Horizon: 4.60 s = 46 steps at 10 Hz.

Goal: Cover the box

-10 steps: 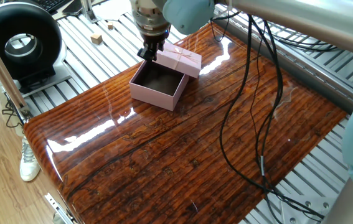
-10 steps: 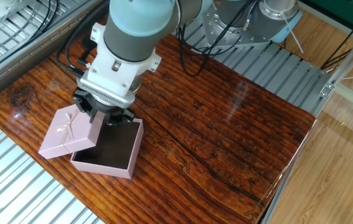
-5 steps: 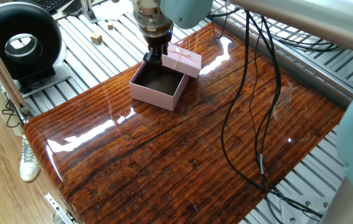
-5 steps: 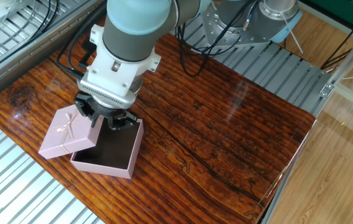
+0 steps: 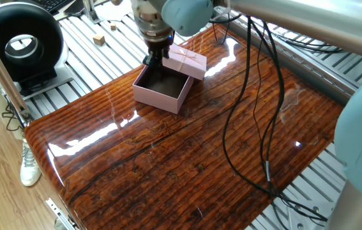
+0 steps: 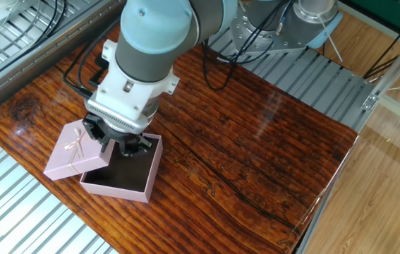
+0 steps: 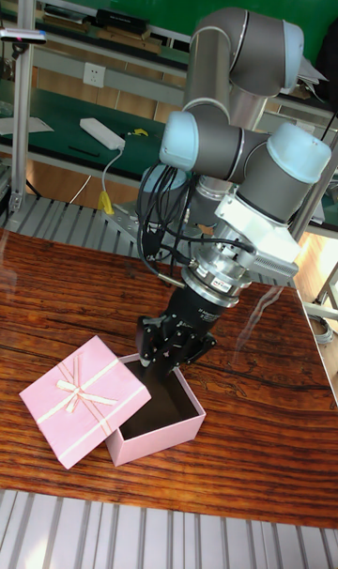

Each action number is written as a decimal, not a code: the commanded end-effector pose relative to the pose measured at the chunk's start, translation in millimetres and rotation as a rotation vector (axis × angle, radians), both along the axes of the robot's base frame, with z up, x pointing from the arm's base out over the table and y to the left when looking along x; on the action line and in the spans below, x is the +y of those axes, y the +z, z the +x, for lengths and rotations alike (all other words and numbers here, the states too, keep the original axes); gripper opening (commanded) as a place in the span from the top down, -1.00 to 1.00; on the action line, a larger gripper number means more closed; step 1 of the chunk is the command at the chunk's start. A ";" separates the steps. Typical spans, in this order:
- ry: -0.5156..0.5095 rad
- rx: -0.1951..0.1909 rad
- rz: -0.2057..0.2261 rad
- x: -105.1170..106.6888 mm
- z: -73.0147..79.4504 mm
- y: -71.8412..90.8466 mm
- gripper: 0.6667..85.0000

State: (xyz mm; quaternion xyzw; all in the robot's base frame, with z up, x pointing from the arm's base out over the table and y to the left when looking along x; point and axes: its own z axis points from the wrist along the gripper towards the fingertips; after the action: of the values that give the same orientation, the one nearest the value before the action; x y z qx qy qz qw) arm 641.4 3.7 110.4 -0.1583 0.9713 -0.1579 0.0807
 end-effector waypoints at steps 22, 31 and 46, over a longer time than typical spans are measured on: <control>-0.083 -0.083 -0.107 -18.8 18.0 -29.8 -0.26; -0.104 -0.062 -0.186 -40.7 14.9 -21.0 0.00; -0.166 -0.048 -0.040 -15.5 23.2 2.6 0.10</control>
State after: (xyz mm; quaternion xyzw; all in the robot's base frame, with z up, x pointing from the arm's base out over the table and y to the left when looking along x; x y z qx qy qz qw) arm 662.9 -16.1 113.9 -0.0861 0.9720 -0.2016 0.0845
